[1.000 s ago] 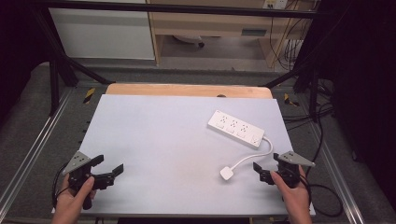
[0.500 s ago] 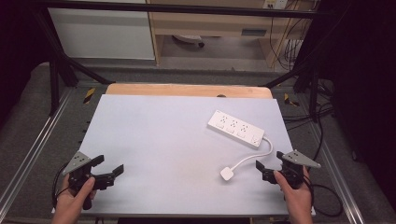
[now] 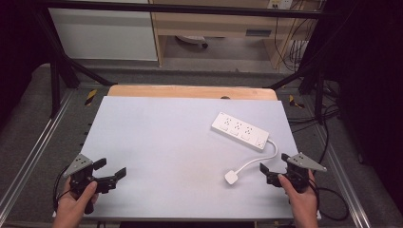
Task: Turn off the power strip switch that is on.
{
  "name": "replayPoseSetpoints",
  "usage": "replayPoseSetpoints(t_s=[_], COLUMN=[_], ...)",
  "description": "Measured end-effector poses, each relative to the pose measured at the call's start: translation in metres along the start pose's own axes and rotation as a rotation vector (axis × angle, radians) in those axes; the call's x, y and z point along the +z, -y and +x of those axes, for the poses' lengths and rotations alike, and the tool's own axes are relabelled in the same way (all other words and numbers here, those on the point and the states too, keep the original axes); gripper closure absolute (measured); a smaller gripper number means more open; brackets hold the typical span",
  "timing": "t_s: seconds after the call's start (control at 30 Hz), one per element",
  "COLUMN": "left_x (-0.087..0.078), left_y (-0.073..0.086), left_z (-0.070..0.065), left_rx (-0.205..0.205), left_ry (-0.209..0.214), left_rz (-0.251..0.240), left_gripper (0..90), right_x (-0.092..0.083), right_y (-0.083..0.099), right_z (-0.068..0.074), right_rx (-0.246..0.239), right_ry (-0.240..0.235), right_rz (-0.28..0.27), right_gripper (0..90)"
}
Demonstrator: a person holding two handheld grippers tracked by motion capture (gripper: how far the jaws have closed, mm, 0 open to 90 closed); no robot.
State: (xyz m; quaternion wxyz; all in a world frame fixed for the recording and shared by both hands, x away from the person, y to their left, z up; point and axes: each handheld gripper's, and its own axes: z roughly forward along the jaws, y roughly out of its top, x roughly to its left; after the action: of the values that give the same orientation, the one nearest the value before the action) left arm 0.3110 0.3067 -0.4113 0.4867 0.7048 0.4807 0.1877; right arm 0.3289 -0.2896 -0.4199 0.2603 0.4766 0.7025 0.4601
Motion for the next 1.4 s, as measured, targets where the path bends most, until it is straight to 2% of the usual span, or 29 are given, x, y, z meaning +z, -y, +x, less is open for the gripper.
replayPoseSetpoints(t_s=[0.47,0.77,1.13,1.4], left_x=[0.000,0.000,0.004,0.003], left_y=[0.000,0.000,0.001,0.002], left_z=[-0.002,-0.003,-0.004,-0.003], left_rx=[-0.001,0.013,0.011,0.009], left_ry=[0.004,0.003,0.032,0.031], left_rz=[0.000,0.000,0.028,0.026], left_gripper=[7.7,8.6,7.1,7.1], right_x=[-0.001,0.001,0.001,0.009], right_y=[-0.003,-0.015,-0.027,-0.041], right_z=[0.002,0.006,0.005,0.003], right_rx=[-0.002,-0.030,-0.025,-0.038], right_ry=[-0.018,-0.025,-0.035,-0.045], right_rz=[-0.022,-0.025,-0.027,-0.007], right_gripper=[5.2,4.8,4.4,3.9])
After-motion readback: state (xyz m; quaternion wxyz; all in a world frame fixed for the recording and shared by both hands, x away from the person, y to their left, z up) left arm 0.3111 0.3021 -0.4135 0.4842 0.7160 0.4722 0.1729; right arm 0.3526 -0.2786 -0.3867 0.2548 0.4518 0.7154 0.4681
